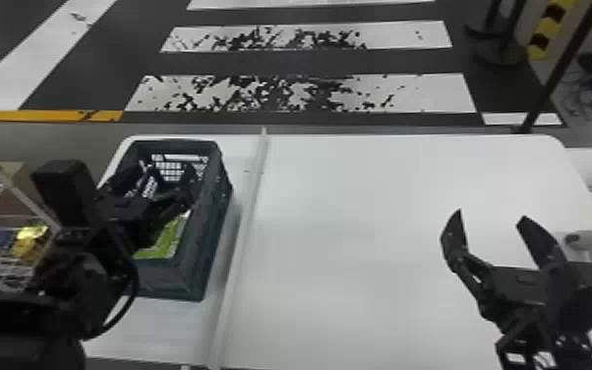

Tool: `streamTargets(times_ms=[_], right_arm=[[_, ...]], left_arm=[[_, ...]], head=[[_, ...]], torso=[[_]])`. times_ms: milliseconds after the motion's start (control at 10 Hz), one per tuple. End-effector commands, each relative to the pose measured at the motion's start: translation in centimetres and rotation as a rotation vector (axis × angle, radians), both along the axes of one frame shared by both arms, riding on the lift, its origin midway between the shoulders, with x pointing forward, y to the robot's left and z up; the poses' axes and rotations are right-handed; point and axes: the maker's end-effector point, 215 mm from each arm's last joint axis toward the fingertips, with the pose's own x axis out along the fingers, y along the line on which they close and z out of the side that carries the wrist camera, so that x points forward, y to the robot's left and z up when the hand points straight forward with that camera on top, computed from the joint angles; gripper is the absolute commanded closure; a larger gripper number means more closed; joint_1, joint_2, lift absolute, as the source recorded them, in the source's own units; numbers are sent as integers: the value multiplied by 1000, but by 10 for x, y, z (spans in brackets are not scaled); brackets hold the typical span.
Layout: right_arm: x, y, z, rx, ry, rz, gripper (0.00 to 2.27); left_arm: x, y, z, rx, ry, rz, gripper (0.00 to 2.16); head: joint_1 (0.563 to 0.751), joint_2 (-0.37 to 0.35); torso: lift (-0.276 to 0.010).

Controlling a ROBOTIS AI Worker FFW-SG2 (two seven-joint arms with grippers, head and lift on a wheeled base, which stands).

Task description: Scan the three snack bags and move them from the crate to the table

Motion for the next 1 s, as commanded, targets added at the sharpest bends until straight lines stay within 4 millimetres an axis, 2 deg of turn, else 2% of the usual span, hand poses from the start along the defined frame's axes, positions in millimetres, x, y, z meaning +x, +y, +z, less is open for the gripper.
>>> streamTargets(times_ms=[0,300,400,700,900], right_arm=[[-1,2,-8,-13,12,15,87],[-4,-6,-27,-46,44,27,87],[-4,-7,-32,-53,52,29,87],[-3,-2,-40,-64,66,47,87],[-3,0,-43,-68,72,54,87]], left_arm=[[10,15,-30,-1,207,26,87],[42,44,-22,43,296,74,83],[45,56,-35,46,367,98,83],[38,62,-76,18,568,109,93],[33,68,-90,25,651,113,147]], head=[[695,131],[695,163],[695,169],[695,190],[695,197]], torso=[[-62],[-62],[-62],[-62],[-62]])
